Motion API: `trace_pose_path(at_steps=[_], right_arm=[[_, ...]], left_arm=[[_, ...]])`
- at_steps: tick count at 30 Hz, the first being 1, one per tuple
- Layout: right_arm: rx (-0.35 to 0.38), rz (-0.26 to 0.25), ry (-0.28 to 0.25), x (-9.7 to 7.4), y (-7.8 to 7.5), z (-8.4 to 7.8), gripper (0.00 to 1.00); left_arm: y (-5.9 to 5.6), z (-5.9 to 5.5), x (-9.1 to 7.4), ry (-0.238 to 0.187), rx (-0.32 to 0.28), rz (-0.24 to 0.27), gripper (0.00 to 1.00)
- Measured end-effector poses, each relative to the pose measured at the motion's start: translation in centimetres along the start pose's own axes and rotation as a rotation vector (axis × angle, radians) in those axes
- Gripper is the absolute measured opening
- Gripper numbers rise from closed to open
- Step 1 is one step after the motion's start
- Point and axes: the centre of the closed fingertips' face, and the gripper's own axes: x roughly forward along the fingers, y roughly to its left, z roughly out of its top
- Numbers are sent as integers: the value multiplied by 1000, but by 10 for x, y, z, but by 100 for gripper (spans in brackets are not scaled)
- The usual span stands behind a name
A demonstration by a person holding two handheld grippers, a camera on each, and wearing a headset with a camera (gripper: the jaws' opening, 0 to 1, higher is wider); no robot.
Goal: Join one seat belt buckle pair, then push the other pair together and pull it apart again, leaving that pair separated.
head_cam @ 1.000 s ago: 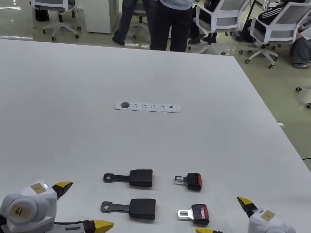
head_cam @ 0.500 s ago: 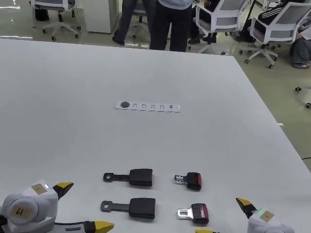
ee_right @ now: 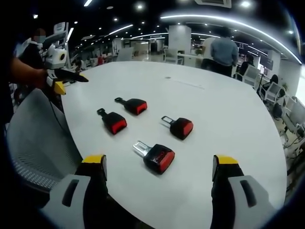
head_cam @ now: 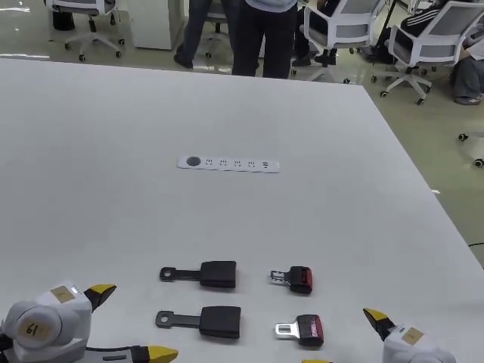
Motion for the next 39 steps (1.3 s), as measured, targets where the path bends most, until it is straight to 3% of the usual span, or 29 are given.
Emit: trace_pose_path(at_steps=[3, 13, 27, 39], right_arm=[[1, 24, 9, 1, 3, -1, 91], [-25, 52, 21, -1, 9, 1, 90], [-48, 93, 38, 3, 11, -2, 89], [-64, 130, 63, 8, 7, -4, 88]], left_arm=[[-6, 3, 1, 4, 7, -7, 100], [-9, -1, 7, 16, 20, -25, 100], [-17, 3, 19, 34, 40, -53, 99], [-22, 6, 33, 55, 69, -85, 98]])
